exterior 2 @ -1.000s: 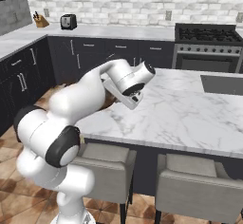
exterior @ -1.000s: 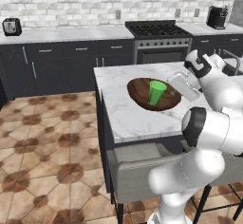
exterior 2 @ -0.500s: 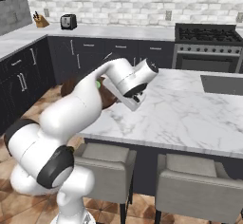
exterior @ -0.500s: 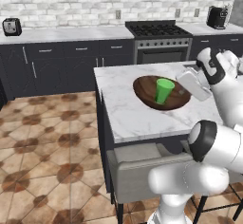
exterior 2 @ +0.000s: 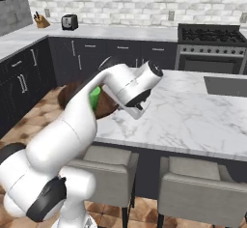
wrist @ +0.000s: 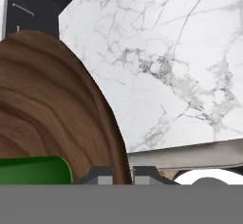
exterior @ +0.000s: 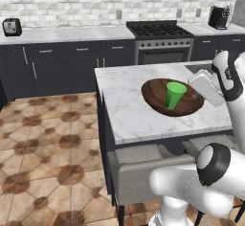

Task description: Place the cup inside the bowl on the dining table and move the bowl to any counter.

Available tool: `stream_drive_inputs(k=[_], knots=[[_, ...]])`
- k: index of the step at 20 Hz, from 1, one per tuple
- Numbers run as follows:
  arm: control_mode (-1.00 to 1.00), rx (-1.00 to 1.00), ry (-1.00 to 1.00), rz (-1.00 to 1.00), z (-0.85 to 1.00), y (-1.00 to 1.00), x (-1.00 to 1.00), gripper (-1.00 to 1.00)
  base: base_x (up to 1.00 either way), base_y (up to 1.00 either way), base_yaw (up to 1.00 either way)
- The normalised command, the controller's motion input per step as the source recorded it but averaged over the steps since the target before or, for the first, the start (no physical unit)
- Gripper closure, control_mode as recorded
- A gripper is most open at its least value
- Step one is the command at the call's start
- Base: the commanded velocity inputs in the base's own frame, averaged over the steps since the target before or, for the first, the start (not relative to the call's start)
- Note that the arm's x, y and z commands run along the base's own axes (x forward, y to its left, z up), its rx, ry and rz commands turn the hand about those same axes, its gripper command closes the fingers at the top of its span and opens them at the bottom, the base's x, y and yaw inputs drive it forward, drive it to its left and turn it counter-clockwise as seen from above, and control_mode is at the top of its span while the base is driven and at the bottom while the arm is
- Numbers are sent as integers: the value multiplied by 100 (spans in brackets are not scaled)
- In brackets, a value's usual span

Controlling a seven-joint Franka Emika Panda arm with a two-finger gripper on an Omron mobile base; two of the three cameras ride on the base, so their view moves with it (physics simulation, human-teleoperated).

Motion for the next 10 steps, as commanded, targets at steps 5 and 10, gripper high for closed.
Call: stream_drive_inputs(k=[5, 10], knots=[[-100, -6, 0, -4, 17, -8, -58, 100, 0, 0, 0], [-100, -5, 0, -2, 11, -1, -42, 100, 0, 0, 0]])
